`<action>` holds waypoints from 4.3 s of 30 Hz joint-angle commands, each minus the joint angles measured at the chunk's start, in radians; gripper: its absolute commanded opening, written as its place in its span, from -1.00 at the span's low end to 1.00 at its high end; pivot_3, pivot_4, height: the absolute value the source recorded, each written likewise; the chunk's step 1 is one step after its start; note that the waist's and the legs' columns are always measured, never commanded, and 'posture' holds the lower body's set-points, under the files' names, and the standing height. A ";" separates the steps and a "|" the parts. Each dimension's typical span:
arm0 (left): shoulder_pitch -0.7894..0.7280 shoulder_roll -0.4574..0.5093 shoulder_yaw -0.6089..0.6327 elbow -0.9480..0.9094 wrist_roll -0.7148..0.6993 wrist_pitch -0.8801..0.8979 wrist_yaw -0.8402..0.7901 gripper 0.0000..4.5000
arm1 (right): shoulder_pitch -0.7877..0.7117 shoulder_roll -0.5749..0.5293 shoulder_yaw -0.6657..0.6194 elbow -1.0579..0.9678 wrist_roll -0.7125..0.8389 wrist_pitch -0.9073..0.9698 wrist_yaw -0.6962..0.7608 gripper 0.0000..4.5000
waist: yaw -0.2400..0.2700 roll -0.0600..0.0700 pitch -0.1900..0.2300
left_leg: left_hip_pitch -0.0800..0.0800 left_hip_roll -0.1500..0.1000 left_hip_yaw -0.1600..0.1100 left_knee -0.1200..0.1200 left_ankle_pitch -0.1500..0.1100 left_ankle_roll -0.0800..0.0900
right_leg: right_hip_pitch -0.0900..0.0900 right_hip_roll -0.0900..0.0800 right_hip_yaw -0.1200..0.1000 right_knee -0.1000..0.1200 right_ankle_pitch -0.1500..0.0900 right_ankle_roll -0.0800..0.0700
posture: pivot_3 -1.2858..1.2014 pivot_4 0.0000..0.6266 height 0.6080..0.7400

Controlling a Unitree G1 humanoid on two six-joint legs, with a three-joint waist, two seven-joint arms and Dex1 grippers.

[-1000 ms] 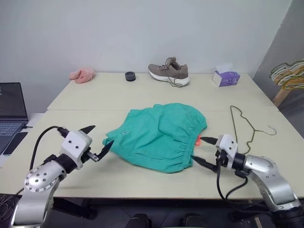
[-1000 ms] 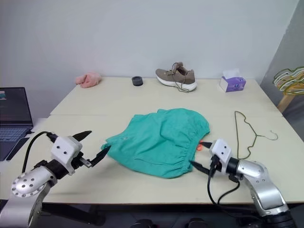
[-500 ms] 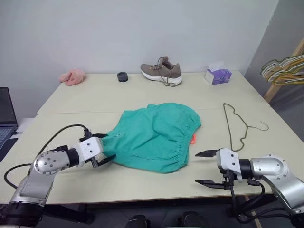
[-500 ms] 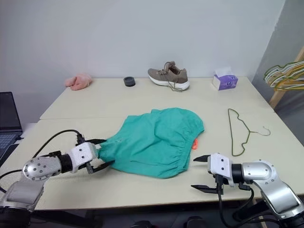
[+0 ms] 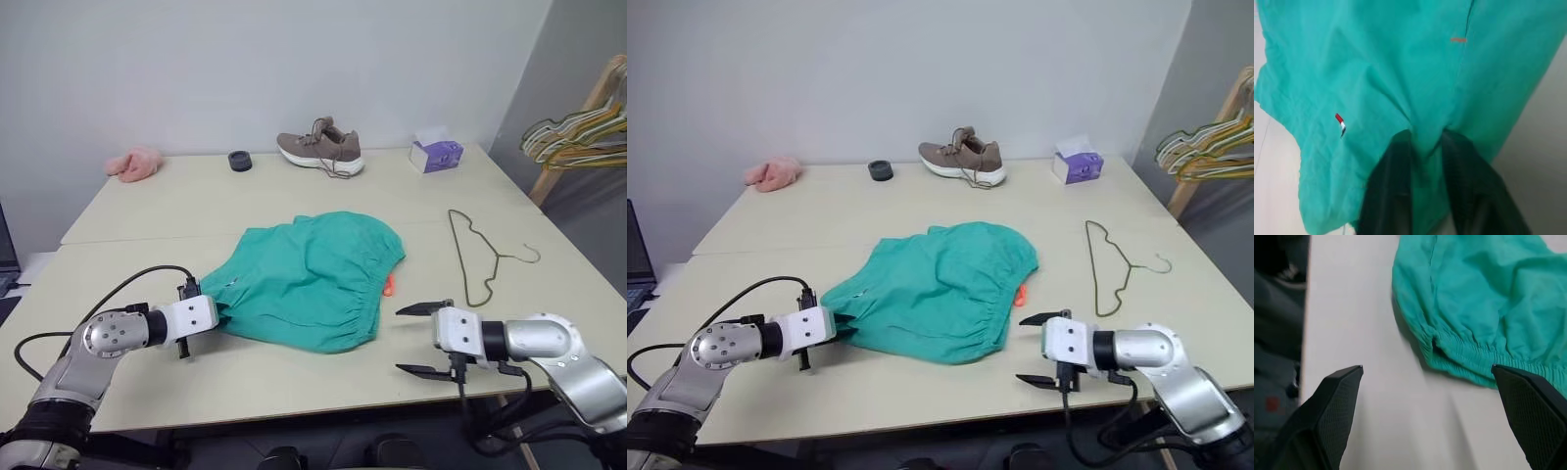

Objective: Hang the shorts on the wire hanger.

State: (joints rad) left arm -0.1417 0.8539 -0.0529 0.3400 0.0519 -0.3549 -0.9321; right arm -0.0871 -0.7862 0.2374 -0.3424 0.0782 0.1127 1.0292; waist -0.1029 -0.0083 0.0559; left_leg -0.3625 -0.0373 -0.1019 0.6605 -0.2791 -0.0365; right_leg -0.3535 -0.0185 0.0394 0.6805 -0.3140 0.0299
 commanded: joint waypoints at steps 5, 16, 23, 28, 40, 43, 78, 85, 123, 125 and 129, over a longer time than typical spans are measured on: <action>-0.007 0.013 0.046 -0.124 -0.114 0.086 -0.051 -0.99 | -0.194 0.073 0.162 0.148 -0.145 -0.112 0.039 1.00 | -0.018 0.000 0.000 | -0.001 0.000 -0.001 -0.001 0.000 0.000 | 0.000 0.000 0.000 0.001 0.001 -0.002 | -0.11 -1.00 1.00; 0.053 0.012 0.101 -0.231 -0.179 0.188 -0.045 -1.00 | -0.281 0.159 0.228 0.278 -0.245 -0.177 0.006 -0.22 | -0.012 0.000 0.000 | -0.001 0.000 -0.001 -0.001 -0.001 0.001 | 0.000 0.000 0.000 0.001 0.002 -0.004 | -0.09 -1.00 1.00; 0.099 0.006 0.122 -0.280 -0.214 0.240 -0.050 -1.00 | -0.314 0.185 0.171 0.294 -0.208 -0.137 0.001 -0.98 | -0.009 0.000 0.000 | 0.000 -0.001 -0.001 0.000 -0.001 0.001 | 0.000 0.000 -0.001 0.001 0.002 -0.004 | -0.08 -1.00 1.00; 0.096 0.009 0.135 -0.327 -0.268 0.317 -0.064 -1.00 | -0.341 0.156 0.089 0.237 -0.067 0.001 0.082 -0.98 | -0.008 0.000 0.000 | 0.000 -0.001 -0.002 0.000 -0.001 0.001 | 0.000 0.000 -0.001 0.002 0.002 -0.004 | -0.09 -1.00 1.00; 0.113 0.108 0.198 -0.629 -0.669 0.841 -0.207 -1.00 | -0.491 0.003 -0.057 0.247 0.231 0.327 0.296 -0.98 | -0.013 0.004 0.003 | -0.001 -0.001 -0.001 0.000 -0.002 0.003 | 0.001 -0.001 -0.001 0.001 0.001 -0.003 | -0.10 -1.00 1.00; -0.174 0.026 0.176 -0.398 -0.563 0.815 -0.055 -1.00 | -0.762 0.102 -0.028 0.592 0.129 0.220 0.215 -0.98 | -0.013 0.006 0.007 | 0.001 -0.001 -0.001 0.001 0.001 0.007 | 0.001 0.000 -0.002 0.001 0.003 -0.001 | -0.09 -1.00 1.00; 0.438 0.228 0.215 -0.791 -0.495 0.840 -0.198 -1.00 | -0.506 0.088 0.244 0.717 -0.015 -0.804 0.184 -0.98 | -0.072 0.002 0.006 | 0.004 -0.004 -0.001 -0.016 0.029 0.004 | -0.009 0.000 0.006 0.015 0.016 -0.011 | -0.06 -1.00 1.00; 0.459 0.232 0.192 -0.792 -0.464 0.826 -0.218 -1.00 | -0.391 -0.005 0.211 0.535 -0.014 -0.608 0.254 -0.98 | -0.012 0.000 0.007 | 0.019 -0.003 -0.004 -0.017 0.026 0.002 | 0.003 0.000 0.002 0.014 0.006 -0.021 | -0.07 -1.00 1.00; -1.511 0.077 -0.304 0.798 0.500 -0.220 0.973 -1.00 | -1.549 0.285 0.183 1.579 -0.554 -0.932 -0.952 -0.98 | -0.125 -0.016 0.004 | -0.069 -0.007 0.002 -0.017 0.031 -0.015 | -0.090 -0.009 0.004 0.017 0.020 -0.007 | -0.09 -1.00 1.00; -1.454 0.109 -0.306 0.751 0.512 -0.292 0.943 -1.00 | -1.479 0.267 0.186 1.555 -0.553 -1.028 -0.921 -0.98 | -0.130 -0.015 0.001 | -0.067 -0.007 0.003 -0.019 0.031 -0.014 | -0.089 -0.009 0.004 0.017 0.019 -0.006 | -0.09 -1.00 1.00; -0.999 0.122 -0.212 0.548 0.235 -0.217 0.530 -1.00 | -1.212 0.270 0.215 1.475 -0.491 -1.215 -0.715 -0.98 | -0.137 -0.009 0.000 | -0.048 -0.008 0.009 -0.025 0.030 -0.010 | -0.072 -0.009 0.008 0.019 0.018 -0.006 | -0.08 -1.00 1.00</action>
State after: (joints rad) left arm -1.2634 0.9609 -0.3032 0.9623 0.4184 -0.6234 -0.2296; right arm -1.3371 -0.5026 0.4502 1.1841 -0.4539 -1.0157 0.2380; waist -0.2396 -0.0172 0.0556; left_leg -0.3985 -0.0456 -0.0914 0.6349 -0.2495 -0.0421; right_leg -0.4133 -0.0278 0.0478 0.6990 -0.2953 0.0230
